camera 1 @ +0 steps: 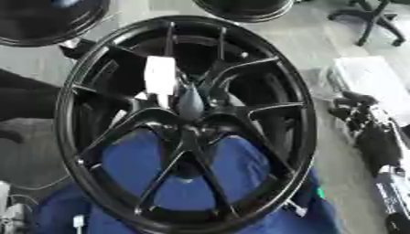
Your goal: Pull the pin out of the wheel hub.
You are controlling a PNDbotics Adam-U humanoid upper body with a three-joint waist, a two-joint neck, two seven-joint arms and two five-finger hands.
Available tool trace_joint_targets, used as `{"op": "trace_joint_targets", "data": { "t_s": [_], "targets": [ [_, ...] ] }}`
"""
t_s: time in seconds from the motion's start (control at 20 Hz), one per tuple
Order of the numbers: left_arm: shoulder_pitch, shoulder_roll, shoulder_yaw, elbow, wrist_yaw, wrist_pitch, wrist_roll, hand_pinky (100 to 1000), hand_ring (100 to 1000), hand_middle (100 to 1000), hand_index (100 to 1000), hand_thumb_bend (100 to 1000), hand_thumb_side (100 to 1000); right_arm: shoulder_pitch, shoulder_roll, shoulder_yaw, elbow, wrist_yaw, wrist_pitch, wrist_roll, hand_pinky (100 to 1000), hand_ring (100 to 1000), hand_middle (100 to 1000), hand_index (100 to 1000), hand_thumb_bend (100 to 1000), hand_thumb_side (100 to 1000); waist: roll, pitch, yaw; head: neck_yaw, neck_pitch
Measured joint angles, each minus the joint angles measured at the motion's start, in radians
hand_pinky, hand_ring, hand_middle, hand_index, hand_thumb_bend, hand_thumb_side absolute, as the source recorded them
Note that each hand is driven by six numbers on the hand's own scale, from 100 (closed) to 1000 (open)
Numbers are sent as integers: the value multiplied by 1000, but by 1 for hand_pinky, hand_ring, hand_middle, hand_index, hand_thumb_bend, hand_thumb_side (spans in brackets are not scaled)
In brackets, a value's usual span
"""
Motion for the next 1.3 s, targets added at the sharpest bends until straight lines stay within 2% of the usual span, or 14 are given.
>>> {"op": "trace_joint_targets", "data": {
  "t_s": [0.4, 0.55, 0.7, 0.9, 1.15, 1.3],
  "targets": [
    [-8, 7, -2, 0, 1, 0, 0, 865, 631, 736, 821, 205, 767, 1, 5, 0, 0, 0, 0, 0, 903, 697, 706, 795, 100, 752, 0, 0, 2, 0, -1],
    [-16, 39, -10, 0, 3, -4, -5, 864, 632, 755, 834, 191, 757, 1, 5, 0, 0, 0, 2, -1, 903, 697, 707, 795, 100, 751, 1, 0, 10, 0, -1],
    [-33, 105, -31, -7, 11, -5, -17, 863, 631, 761, 837, 173, 750, 9, 5, 0, 1, 1, 2, -2, 903, 697, 707, 795, 100, 752, 3, -2, 16, -1, 1],
    [-75, 261, -85, -34, 46, 2, -50, 860, 635, 762, 834, 117, 735, 25, 5, 0, 1, 4, 2, -2, 903, 697, 707, 796, 100, 752, 8, -14, 18, -2, 2],
    [-191, 538, -177, -57, 108, 12, -134, 852, 643, 749, 825, 100, 733, 47, 4, 0, 0, 13, 0, -4, 903, 697, 707, 796, 100, 756, 17, -26, 14, -16, 10],
    [-280, 689, -239, -62, 140, 32, -199, 849, 653, 752, 825, 100, 698, 54, 4, 0, 0, 19, -1, -5, 903, 697, 707, 796, 100, 757, 19, -29, 11, -25, 10]
  ]
}}
